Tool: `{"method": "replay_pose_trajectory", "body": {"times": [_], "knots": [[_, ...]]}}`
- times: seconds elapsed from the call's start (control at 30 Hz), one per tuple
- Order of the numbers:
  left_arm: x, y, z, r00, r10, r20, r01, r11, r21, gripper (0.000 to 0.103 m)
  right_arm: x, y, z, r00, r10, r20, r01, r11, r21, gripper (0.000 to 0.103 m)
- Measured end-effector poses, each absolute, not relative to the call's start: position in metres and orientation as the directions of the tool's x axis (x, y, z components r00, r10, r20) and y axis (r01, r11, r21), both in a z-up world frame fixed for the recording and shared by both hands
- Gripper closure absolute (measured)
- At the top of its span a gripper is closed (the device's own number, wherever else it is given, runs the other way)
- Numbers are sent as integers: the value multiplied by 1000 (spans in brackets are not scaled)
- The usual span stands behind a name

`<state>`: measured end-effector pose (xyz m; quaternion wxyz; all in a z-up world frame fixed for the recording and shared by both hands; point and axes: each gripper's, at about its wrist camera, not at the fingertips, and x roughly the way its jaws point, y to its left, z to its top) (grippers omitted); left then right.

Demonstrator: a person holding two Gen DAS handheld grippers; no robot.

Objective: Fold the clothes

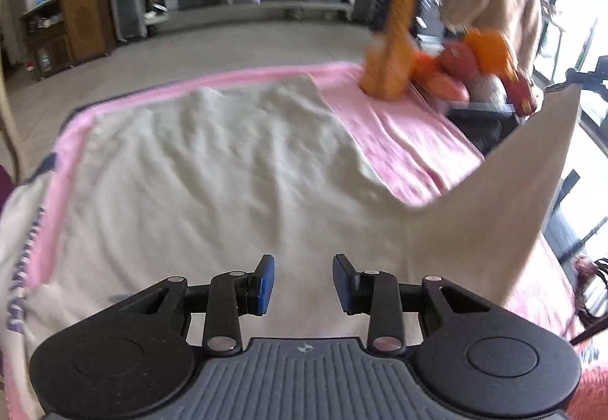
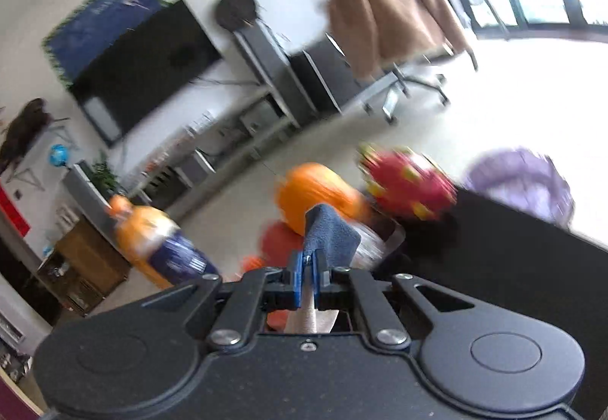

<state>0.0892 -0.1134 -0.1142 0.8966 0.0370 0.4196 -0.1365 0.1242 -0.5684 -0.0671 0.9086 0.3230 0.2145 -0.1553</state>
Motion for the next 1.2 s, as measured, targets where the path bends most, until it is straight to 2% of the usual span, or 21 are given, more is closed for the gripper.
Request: {"method": "replay_pose_trajectory", "body": {"times": [0.1, 0.2, 0.33, 0.4, 0.5, 0.57, 0.67, 0.77, 0.9, 1.07, 1.2], "knots": [[86, -128, -124, 585, -206, -784, 296, 955, -30, 70, 125, -584, -100, 828, -133, -545, 462, 713, 527, 98], [88, -135, -128, 572, -199, -796, 304, 953, -20, 70, 123, -589, -118, 819, -120, -560, 468, 704, 534, 98], [90, -144, -130, 559, -226, -798, 319, 947, -45, 70, 121, -596, -119, 878, -80, -472, 377, 723, 579, 98], [89, -151, -133, 541, -242, -806, 334, 941, -59, 70, 118, -601, -124, 885, -83, -458, 364, 736, 570, 96], [86, -160, -141, 502, -252, -827, 362, 930, -64, 70, 117, -614, -140, 785, -156, -599, 505, 722, 473, 81], [81, -163, -147, 471, -262, -842, 378, 923, -75, 70, 110, -622, -148, 712, -195, -674, 585, 696, 416, 79], [74, -161, -148, 453, -263, -852, 382, 921, -81, 70, 99, -627, -142, 675, -209, -707, 619, 682, 390, 79], [67, -155, -146, 453, -254, -854, 371, 925, -78, 70, 94, -619, -122, 684, -191, -704, 592, 708, 384, 79], [62, -147, -145, 443, -248, -862, 346, 934, -91, 70, 92, -606, -105, 726, -110, -679, 530, 718, 451, 79], [64, -154, -148, 435, -242, -867, 363, 929, -78, 74, 96, -601, -121, 770, 29, -637, 495, 603, 626, 79], [70, -172, -160, 415, -256, -873, 389, 917, -85, 78, 112, -601, -150, 763, -2, -646, 526, 583, 620, 79]]}}
